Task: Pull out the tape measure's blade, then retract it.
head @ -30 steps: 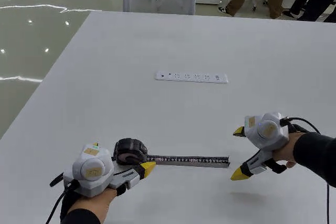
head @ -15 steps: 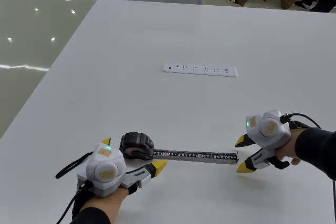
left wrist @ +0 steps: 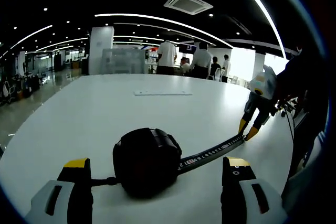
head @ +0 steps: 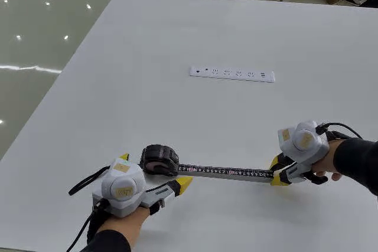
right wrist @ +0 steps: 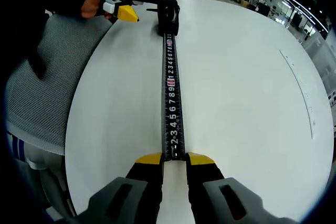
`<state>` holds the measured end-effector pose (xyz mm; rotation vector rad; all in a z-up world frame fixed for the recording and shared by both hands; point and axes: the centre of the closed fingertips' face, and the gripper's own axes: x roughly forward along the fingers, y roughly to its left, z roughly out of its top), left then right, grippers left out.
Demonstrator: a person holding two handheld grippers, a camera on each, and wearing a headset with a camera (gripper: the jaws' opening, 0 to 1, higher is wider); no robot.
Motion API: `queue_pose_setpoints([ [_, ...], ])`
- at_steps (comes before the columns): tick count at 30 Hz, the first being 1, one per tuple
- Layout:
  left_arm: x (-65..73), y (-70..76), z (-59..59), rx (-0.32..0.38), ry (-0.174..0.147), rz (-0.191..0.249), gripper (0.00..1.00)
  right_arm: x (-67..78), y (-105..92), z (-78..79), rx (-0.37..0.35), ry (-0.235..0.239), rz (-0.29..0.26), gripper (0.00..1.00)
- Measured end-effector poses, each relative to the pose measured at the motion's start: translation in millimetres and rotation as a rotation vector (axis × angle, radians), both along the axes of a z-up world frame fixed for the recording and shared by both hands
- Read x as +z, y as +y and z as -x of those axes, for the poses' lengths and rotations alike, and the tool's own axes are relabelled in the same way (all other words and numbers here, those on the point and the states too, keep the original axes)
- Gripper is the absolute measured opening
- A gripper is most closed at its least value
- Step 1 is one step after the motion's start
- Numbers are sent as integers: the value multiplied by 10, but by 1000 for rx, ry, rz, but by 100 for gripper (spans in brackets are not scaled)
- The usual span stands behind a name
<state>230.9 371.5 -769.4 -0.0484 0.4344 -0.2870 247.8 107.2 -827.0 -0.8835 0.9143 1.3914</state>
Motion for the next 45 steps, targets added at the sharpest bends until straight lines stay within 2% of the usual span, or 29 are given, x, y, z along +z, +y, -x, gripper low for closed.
queue_pose_setpoints([
  [2, 6, 0, -3, 2, -3, -3, 100, -2, 4, -9, -11, 0, 8, 13],
  [6, -23, -10, 6, 10, 15, 6, 100, -3, 6, 5, 0, -17, 30, 13],
  [9, -26, -41, 2, 15, 22, 27, 100, -4, 15, 17, 7, -30, 63, 13],
  [12, -17, -85, -35, 18, 22, 29, 98, -11, 18, 10, -10, -25, 100, 13],
  [14, -10, -75, -84, 28, 18, 19, 95, -12, 17, 25, -7, -28, 117, 13],
  [16, -4, -71, -130, 41, 14, 28, 93, -10, 14, 42, -6, -31, 124, 13],
  [18, -22, -56, -165, 61, 21, 27, 90, -12, 7, 54, -34, -27, 142, 12],
  [20, -66, -31, -198, 89, 38, 48, 87, -13, 16, 87, -25, -29, 146, 12],
  [22, -140, -2, -218, 119, 77, 71, 85, -10, 12, 103, -22, -29, 144, 12],
  [24, -167, 29, -254, 144, 91, 82, 81, -9, 9, 98, -27, -31, 135, 12],
  [29, -184, 28, -314, 148, 94, 55, 74, -12, 15, 83, -60, -19, 138, 13],
  [31, -148, 29, -340, 133, 76, 4, 70, -13, 18, 69, -127, -2, 138, 13],
  [32, -130, 18, -358, 133, 70, -3, 68, -12, 17, 64, -144, 0, 135, 12],
  [34, -175, 62, -380, 154, 91, -14, 66, -13, 16, 69, -141, -4, 133, 12],
  [36, -185, 45, -390, 153, 92, -15, 65, -14, 18, 69, -138, -7, 135, 12],
  [40, -210, 39, -362, 136, 96, -66, 65, -16, 15, 62, -129, -5, 144, 12],
  [41, -206, 42, -363, 137, 96, -64, 65, -16, 16, 62, -128, -4, 145, 12],
  [43, -222, 59, -364, 148, 106, -31, 65, -14, 20, 64, -125, -3, 145, 12],
  [44, -252, 60, -355, 166, 127, 16, 65, -16, 20, 65, -124, -3, 145, 12],
  [45, -267, 66, -351, 170, 138, 36, 65, -16, 20, 66, -122, -4, 144, 12],
])
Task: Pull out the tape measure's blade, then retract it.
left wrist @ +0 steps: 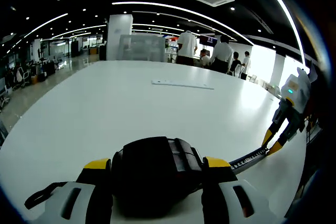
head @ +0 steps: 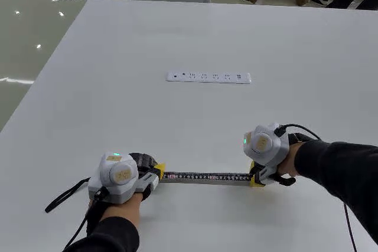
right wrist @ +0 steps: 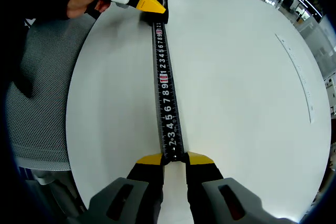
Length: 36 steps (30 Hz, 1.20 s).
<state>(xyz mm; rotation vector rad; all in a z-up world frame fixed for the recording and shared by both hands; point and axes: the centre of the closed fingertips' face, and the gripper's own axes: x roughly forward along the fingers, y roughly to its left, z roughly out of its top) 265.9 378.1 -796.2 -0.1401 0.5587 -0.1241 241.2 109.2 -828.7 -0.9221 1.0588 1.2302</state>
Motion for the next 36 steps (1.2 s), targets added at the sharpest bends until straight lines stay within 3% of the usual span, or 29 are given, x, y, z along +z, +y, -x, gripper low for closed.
queue_pose_setpoints([
  [1, -10, 3, 7, 4, 6, 12, 65, 0, 1, 0, 3, -2, 0, 12],
  [2, -7, 5, 12, -8, 2, -21, 65, -1, 3, 1, 5, -2, -1, 12],
  [16, -20, 0, 13, -21, 36, -16, 64, 1, 12, 1, -28, -8, -19, 12],
  [19, -16, -3, 17, -23, 40, -13, 64, 8, 62, 24, 76, -43, -13, 12],
  [25, -19, 1, 16, -29, 42, -11, 63, 4, 203, 15, 67, -22, -27, 12],
  [36, -16, 1, 19, -33, 48, -10, 63, -2, 262, 4, 56, -8, -42, 12],
])
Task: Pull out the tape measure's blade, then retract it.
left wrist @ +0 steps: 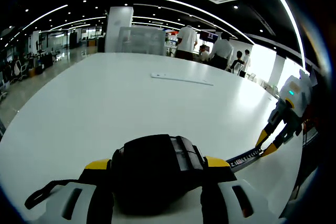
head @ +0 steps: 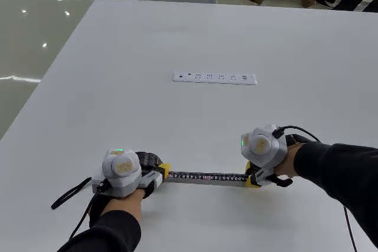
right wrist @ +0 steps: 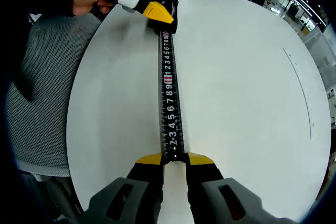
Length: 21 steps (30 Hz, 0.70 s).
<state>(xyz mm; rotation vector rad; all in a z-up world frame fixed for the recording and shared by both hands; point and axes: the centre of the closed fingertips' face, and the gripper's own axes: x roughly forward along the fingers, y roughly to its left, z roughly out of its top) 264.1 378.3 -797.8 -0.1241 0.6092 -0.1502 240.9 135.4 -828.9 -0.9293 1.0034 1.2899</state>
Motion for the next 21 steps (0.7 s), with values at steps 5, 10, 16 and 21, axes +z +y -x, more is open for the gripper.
queue_pose_setpoints([
  [5, 1, -2, 1, -1, 3, 1, 63, 0, 30, 0, 0, 1, -6, 12],
  [10, -2, -1, -2, -2, 7, 2, 63, 0, 58, -10, 6, 5, -17, 12],
  [16, -8, -3, 1, -2, 10, 3, 63, 6, 104, -17, 7, 5, -26, 12],
  [21, -8, -4, 2, -3, 11, 4, 63, 3, 137, -28, 8, 5, -29, 12],
])
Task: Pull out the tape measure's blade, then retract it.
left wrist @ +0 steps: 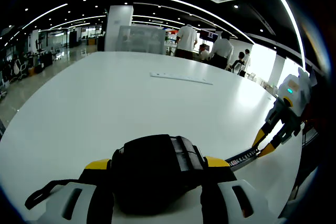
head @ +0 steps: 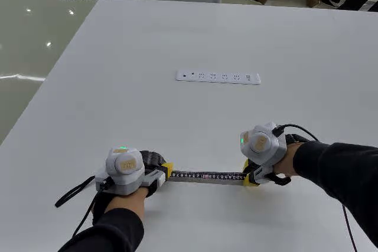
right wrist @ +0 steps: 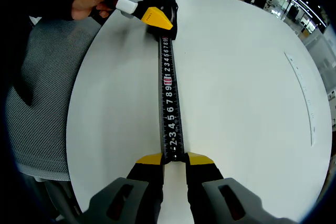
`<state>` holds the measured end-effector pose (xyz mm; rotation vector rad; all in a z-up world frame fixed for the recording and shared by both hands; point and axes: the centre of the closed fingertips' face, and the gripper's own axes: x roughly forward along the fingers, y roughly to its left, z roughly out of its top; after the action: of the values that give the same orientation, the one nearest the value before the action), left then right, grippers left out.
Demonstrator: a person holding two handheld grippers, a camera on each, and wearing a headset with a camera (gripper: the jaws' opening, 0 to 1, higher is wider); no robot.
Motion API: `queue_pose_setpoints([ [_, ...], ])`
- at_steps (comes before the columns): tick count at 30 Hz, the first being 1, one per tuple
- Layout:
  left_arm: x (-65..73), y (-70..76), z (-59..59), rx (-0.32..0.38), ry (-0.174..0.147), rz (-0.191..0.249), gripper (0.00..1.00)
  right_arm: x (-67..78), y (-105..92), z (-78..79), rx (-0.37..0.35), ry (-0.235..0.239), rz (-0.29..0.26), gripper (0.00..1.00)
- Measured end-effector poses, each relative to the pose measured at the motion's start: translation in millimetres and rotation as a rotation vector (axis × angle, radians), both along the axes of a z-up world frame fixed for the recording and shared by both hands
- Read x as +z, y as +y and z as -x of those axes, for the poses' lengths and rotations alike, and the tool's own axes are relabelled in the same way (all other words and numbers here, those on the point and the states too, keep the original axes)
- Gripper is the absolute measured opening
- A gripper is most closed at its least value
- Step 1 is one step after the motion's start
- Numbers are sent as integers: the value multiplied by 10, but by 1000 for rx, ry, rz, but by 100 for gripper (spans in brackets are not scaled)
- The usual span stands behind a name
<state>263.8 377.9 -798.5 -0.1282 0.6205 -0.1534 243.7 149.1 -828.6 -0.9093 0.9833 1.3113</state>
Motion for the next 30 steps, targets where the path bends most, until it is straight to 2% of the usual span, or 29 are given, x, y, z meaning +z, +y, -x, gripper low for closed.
queue_pose_setpoints([
  [15, 9, 12, 6, -6, 9, 36, 63, 8, 51, 1, 9, 1, -23, 13],
  [30, 16, 6, 17, -39, 13, 53, 62, 4, 106, 0, 26, 1, -34, 13],
])
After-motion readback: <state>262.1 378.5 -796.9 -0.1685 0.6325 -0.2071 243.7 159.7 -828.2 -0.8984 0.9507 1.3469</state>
